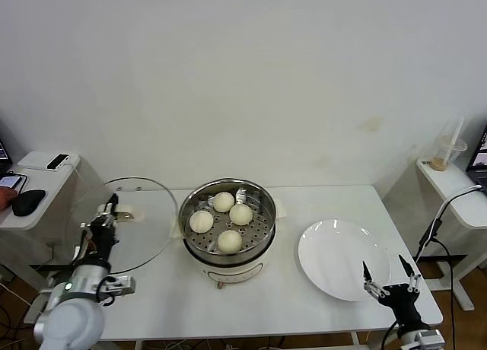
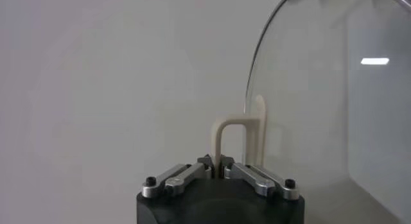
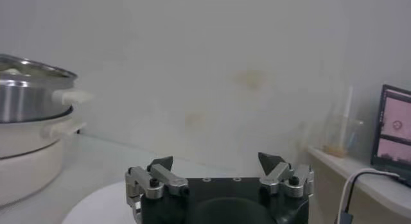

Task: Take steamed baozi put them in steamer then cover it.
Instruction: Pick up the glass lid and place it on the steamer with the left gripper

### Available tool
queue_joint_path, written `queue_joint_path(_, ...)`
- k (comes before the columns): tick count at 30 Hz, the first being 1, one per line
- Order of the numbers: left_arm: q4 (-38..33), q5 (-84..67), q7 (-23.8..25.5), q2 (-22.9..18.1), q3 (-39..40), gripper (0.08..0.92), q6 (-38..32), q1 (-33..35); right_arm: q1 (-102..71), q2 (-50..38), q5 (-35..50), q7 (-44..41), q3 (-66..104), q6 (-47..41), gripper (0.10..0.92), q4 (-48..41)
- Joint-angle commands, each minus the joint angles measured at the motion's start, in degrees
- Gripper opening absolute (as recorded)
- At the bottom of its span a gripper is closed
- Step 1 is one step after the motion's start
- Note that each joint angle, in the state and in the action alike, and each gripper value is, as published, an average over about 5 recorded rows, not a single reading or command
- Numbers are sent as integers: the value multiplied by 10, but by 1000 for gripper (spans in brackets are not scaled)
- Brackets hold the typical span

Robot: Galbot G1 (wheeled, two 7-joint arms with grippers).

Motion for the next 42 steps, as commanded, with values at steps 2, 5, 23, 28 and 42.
queue_joint_path(2,34,20,34,-31,170,134,63,-135,1,9,-41,13,-10,-14,823,-10)
queue_joint_path(5,48,63,57,-57,198,134,78,-161,2,13,-54,20,-13,-24,823,-16)
queue_joint_path(23,106,310,168,-254,268,134,110,-222,8,19,-110,31,-19,-41,823,-25)
queue_joint_path(28,137,315,177,-273,274,134,116,-233,8,23,-116,30,-24,-41,823,-29)
queue_joint_path(42,163,299,192,-284,291,134,125,-229,10,23,-122,26,-34,-40,823,-32)
